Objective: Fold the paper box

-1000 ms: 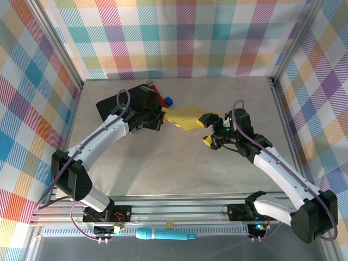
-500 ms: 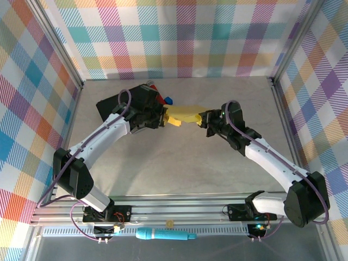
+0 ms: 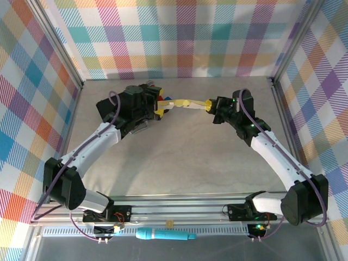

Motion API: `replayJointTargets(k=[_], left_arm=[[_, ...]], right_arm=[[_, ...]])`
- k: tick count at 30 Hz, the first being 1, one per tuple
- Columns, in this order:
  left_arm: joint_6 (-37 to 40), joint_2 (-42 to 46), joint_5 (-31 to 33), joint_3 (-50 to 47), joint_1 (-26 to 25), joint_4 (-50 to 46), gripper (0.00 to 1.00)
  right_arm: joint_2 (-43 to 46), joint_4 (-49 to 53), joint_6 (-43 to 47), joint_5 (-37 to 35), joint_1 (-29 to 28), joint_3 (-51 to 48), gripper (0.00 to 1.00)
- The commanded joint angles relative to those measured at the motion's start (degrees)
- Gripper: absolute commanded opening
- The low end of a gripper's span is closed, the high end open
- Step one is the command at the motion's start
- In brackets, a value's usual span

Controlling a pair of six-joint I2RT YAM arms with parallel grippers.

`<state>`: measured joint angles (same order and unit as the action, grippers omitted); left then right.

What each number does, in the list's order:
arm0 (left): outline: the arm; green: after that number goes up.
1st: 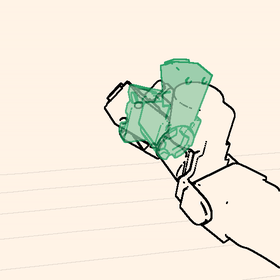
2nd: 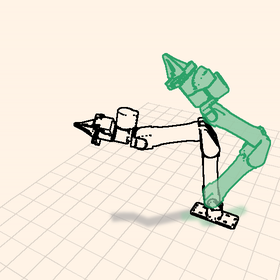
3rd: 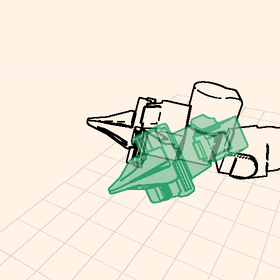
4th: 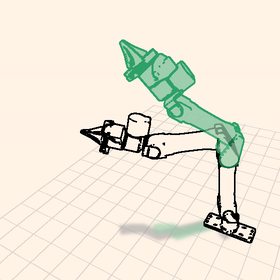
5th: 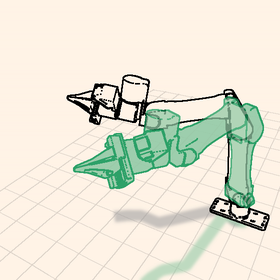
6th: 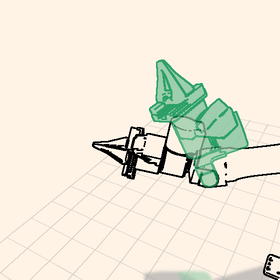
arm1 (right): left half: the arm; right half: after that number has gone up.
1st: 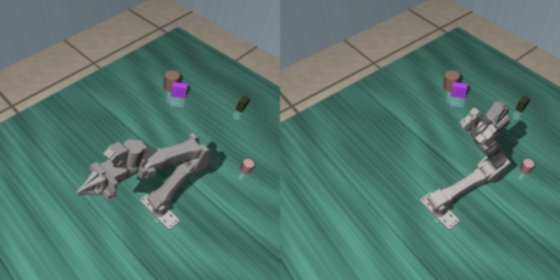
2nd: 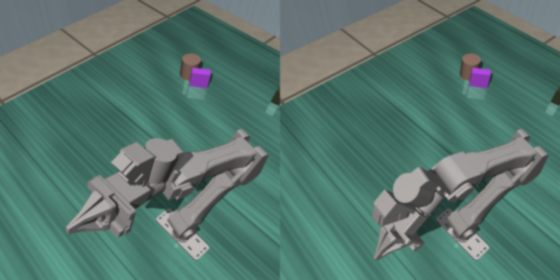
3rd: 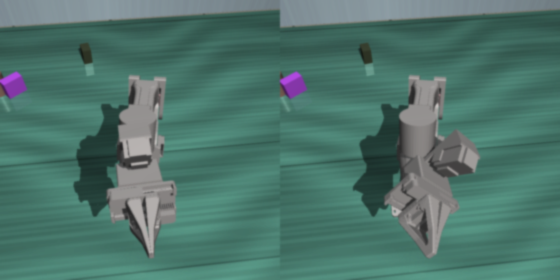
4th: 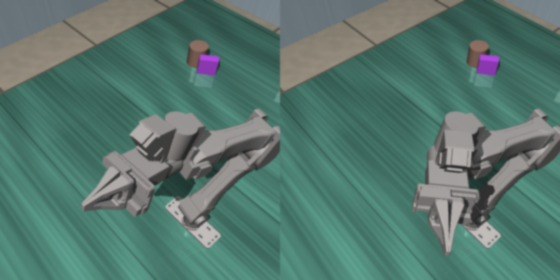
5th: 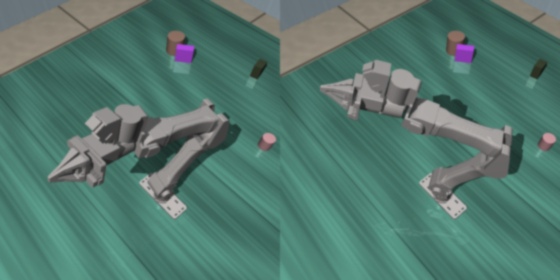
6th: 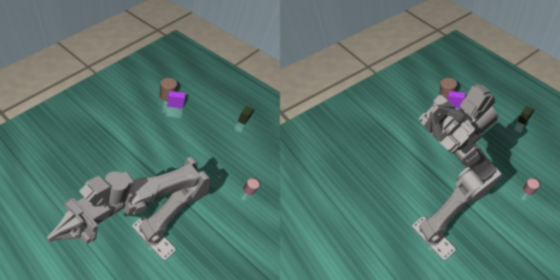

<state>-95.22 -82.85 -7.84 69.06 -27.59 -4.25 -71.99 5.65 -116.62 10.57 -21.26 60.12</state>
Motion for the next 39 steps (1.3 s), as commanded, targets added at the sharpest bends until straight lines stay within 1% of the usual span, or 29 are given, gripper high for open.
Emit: replayJointTargets(k=[1, 4, 7, 11, 13, 17, 18, 21, 22, 24, 25, 26, 28, 30, 31, 32, 34, 35, 36, 37, 38, 39], left_arm=[[-3.01, -2.22, -0.80, 0.49, -0.91, 9.52, 0.77], [-4.13, -4.12, -1.55, 0.55, -1.80, 9.87, 0.72], [-5.29, -5.04, -1.27, -0.92, -2.33, 10.43, 0.61], [-6.03, -4.35, 2.11, -3.48, -2.33, 10.94, 0.46], [-5.88, -4.40, 2.93, -3.93, -2.05, 11.21, 0.42], [-5.42, -4.62, 4.05, -5.25, -0.98, 12.12, 0.41], [-5.45, -4.67, 4.51, -5.62, -0.81, 12.60, 0.39], [-5.60, -6.51, 4.38, -5.65, -0.68, 15.52, 0.30], [-5.60, -7.36, 3.92, -5.24, -0.64, 16.42, 0.25], [-5.76, -8.62, 3.47, -4.35, -0.70, 17.42, 0.12], [-5.85, -8.72, 3.74, -4.05, -0.71, 17.36, 0.03], [-5.90, -8.36, 4.26, -3.70, -0.75, 16.63, 0.00], [-6.11, -6.95, 5.61, -2.53, -0.99, 12.73, 0.00], [-6.20, -4.72, 9.07, 0.43, -2.12, 3.57, 0.00], [-6.42, -3.21, 13.02, 2.46, -3.45, -2.14, 0.00], [-6.91, -1.92, 17.70, 4.54, -5.10, -7.47, 0.00], [-8.68, -0.99, 24.60, 8.80, -8.15, -15.78, 0.00], [-9.97, -1.19, 27.51, 11.16, -9.57, -19.69, 0.00], [-10.73, -1.62, 29.86, 12.91, -10.72, -21.92, 0.00], [-11.09, -2.31, 32.19, 14.48, -11.81, -23.01, 0.00], [-11.41, -3.10, 33.80, 15.70, -12.66, -23.37, 0.00], [-11.82, -3.85, 34.92, 16.55, -13.29, -23.50, 0.00]], right_arm=[[-0.94, 3.34, -9.93, 2.79, 0.94, 2.22, 0.00], [-1.39, 2.88, -10.26, 4.21, 1.42, 2.38, 0.00], [-0.93, 3.29, -10.60, 4.98, 1.98, 2.37, 0.00], [0.29, 4.65, -10.46, 6.53, 3.44, 2.23, 0.00], [0.91, 4.90, -10.47, 7.45, 4.23, 1.87, 0.00], [2.18, 4.95, -10.69, 9.45, 5.91, 1.08, 0.00], [2.41, 4.98, -10.73, 9.95, 6.16, 0.98, 0.00], [2.88, 5.26, -11.14, 11.13, 6.53, 0.45, 0.00], [2.90, 5.51, -11.16, 11.59, 6.66, 0.36, 0.00], [2.82, 5.92, -10.92, 12.36, 7.01, 0.35, 0.00], [2.82, 6.15, -10.58, 12.90, 7.26, 0.35, 0.00], [2.82, 6.67, -10.02, 13.20, 7.73, 0.35, 0.00], [2.45, 7.22, -6.98, 13.91, 9.39, 0.92, 0.00], [0.77, 11.03, 0.33, 17.69, 12.43, 4.68, 0.31], [-0.30, 15.00, 5.37, 19.48, 13.75, 8.12, 0.48], [-0.75, 21.59, 10.73, 19.54, 14.19, 12.58, 0.59], [-0.65, 34.31, 19.44, 15.71, 13.51, 21.00, 0.66], [-0.25, 40.89, 22.85, 11.75, 12.06, 25.21, 0.68], [0.25, 45.66, 24.44, 8.01, 10.22, 27.89, 0.69], [1.24, 49.39, 24.39, 3.76, 7.36, 29.38, 0.69], [2.59, 50.47, 22.40, 0.61, 4.32, 28.67, 0.69], [3.99, 49.45, 19.51, -1.03, 1.58, 26.75, 0.68]])
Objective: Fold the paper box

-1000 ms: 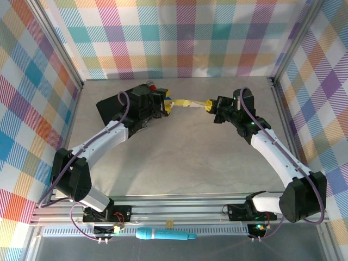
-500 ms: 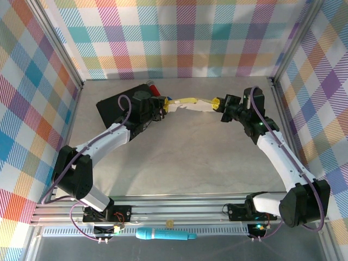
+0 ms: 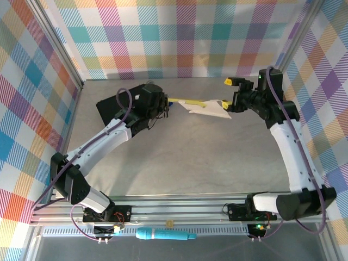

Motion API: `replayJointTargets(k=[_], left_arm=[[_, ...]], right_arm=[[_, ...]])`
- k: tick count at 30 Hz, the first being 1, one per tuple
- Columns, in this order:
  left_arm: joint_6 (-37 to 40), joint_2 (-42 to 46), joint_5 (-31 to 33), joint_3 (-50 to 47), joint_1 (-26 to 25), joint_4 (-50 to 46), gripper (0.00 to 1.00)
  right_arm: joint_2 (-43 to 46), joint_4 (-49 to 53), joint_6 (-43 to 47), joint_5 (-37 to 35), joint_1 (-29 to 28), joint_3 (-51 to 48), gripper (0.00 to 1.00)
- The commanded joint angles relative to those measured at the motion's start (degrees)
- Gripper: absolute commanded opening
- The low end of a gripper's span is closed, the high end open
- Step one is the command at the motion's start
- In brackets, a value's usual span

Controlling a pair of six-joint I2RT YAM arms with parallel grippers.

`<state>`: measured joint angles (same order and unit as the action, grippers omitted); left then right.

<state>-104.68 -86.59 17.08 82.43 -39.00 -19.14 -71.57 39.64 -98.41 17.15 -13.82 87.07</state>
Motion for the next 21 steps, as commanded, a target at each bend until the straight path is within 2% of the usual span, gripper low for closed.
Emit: replayJointTargets(k=[1, 4, 8, 12, 16, 18, 20, 21], left_arm=[[-2.90, -1.01, 10.97, 4.08, -2.49, -8.81, 0.00], [-3.18, -3.23, 12.47, 6.16, -3.86, -8.81, 0.00], [-2.32, -4.97, 13.60, 7.04, -5.46, -7.25, 0.00], [-1.13, -5.87, 14.10, 7.13, -6.52, -6.48, 0.00], [1.45, -5.14, 15.43, 6.52, -6.73, -5.56, 0.00], [2.48, -4.45, 15.70, 5.40, -6.63, -4.28, 0.00], [2.86, -3.79, 15.42, 4.04, -6.66, -3.00, 0.00], [2.88, -3.61, 15.27, 3.57, -6.64, -2.63, 0.00]], right_arm=[[5.08, 12.51, -2.87, -8.49, -8.86, -3.50, 0.68], [5.29, 3.83, -11.38, -7.31, -13.86, -8.94, 0.65], [-0.50, 8.18, -7.66, -9.85, -16.05, 1.36, 0.67], [-4.01, 11.94, -4.35, -11.43, -16.15, 7.50, 0.66], [-5.47, 17.82, 3.77, -13.60, -16.03, 13.34, 0.62], [-5.57, 17.73, 10.58, -15.89, -15.93, 16.68, 0.53], [-7.79, 16.77, 16.83, -12.22, -14.67, 20.14, 0.50], [-9.80, 19.41, 17.45, -9.48, -14.16, 22.51, 0.51]])
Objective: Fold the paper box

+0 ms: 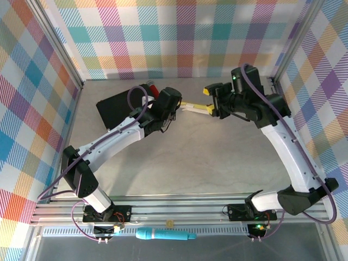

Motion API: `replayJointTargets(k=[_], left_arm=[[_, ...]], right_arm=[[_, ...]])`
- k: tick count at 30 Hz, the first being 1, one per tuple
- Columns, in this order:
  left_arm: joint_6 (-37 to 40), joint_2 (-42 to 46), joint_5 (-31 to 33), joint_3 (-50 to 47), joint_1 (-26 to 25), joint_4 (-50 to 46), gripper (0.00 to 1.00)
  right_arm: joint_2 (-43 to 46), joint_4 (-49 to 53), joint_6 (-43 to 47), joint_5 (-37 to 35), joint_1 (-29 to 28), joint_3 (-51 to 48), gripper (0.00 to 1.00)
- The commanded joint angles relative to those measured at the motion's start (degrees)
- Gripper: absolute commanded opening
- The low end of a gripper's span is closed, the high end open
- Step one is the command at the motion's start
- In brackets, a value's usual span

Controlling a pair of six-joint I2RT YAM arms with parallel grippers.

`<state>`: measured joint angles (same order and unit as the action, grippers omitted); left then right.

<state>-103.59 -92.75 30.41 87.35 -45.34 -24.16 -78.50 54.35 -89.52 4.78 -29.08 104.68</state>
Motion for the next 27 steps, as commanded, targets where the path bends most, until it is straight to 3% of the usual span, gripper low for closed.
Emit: replayJointTargets(k=[1, 3, 6, 10, 14, 22, 27], left_arm=[[1.87, 2.66, 1.78, -1.77, -0.34, 3.10, 0.00], [2.37, 2.83, 1.71, -2.55, -0.34, 4.38, 0.00], [4.49, 3.01, 2.10, -3.73, -0.36, 7.66, 0.00], [9.21, 3.27, 1.20, -9.32, -0.48, 22.98, 0.00], [15.45, 3.69, 0.61, -15.70, -1.34, 36.02, 0.00], [25.18, 4.33, 3.78, -23.36, -5.31, 51.30, 0.00], [26.58, 4.33, 4.44, -23.30, -5.72, 51.66, 0.00]], right_arm=[[-5.03, 7.23, 7.57, 6.93, 1.47, 6.32, 0.51], [-6.12, 5.51, 3.26, 13.06, 0.59, 3.92, 0.55], [-2.66, 2.31, -6.31, 10.81, -1.90, -2.62, 0.58], [2.26, -4.09, -20.12, 10.25, -2.12, -12.78, 0.59], [1.99, -7.37, -26.58, 10.09, -1.76, -16.03, 0.61], [-1.30, -11.87, -30.92, 11.22, -0.48, -17.46, 0.61], [0.56, -12.00, -32.93, 11.82, -0.32, -22.87, 0.60]])
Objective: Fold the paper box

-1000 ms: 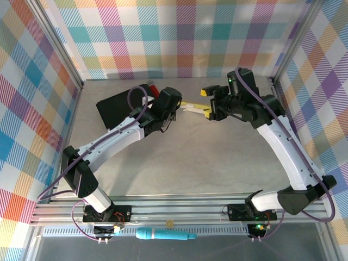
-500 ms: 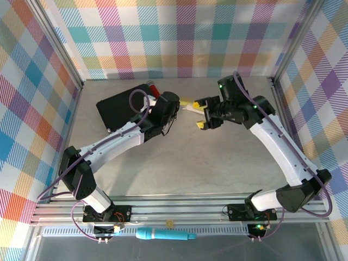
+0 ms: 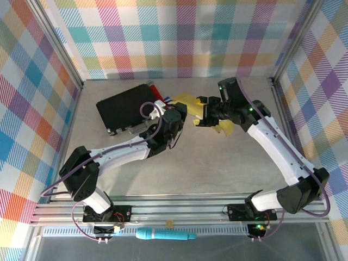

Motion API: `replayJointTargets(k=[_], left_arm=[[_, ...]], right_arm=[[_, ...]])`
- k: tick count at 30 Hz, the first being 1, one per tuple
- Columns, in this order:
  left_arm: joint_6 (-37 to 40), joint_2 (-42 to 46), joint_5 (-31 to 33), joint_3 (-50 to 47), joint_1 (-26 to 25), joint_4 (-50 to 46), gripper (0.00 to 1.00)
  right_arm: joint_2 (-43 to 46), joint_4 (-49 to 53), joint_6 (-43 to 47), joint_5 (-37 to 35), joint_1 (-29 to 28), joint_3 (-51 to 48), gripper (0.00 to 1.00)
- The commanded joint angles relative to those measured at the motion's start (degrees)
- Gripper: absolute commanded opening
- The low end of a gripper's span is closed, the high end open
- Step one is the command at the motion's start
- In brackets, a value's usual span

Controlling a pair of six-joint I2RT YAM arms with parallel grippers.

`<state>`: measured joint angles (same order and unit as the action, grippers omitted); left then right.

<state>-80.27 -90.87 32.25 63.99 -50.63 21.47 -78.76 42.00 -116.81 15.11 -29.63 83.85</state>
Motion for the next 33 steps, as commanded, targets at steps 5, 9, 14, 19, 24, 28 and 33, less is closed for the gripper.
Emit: replayJointTargets(k=[5, 9, 14, 19, 24, 28, 33], left_arm=[[3.01, 1.94, 2.33, -0.09, -0.69, 6.37, 0.00], [3.34, 1.66, 2.03, 0.17, -0.78, 6.48, 0.00], [3.27, 1.75, 1.94, 0.43, -0.78, 5.74, 0.00], [3.12, 1.84, 2.27, 0.78, -0.79, 4.94, 0.00], [2.36, 1.75, 2.69, 1.47, -0.70, 4.00, 0.00], [0.75, 1.78, 2.64, 2.33, -0.74, 2.32, 0.00], [-3.97, 2.47, 3.29, 9.80, -0.70, -15.87, 0.00]], right_arm=[[2.63, -1.04, -7.63, -0.09, 0.52, -5.76, 0.59], [3.85, -2.44, -8.84, -1.34, 0.88, -8.56, 0.56], [4.23, -2.79, -8.28, -1.85, 1.19, -9.01, 0.42], [4.38, -0.82, -6.32, -1.32, 1.24, -8.23, 0.30], [4.92, 2.14, -3.48, -1.39, 1.18, -7.96, 0.15], [5.11, 4.37, -0.26, -2.70, 1.15, -6.94, 0.09], [4.04, 6.52, 13.09, -5.55, 1.19, 0.33, 0.27]])
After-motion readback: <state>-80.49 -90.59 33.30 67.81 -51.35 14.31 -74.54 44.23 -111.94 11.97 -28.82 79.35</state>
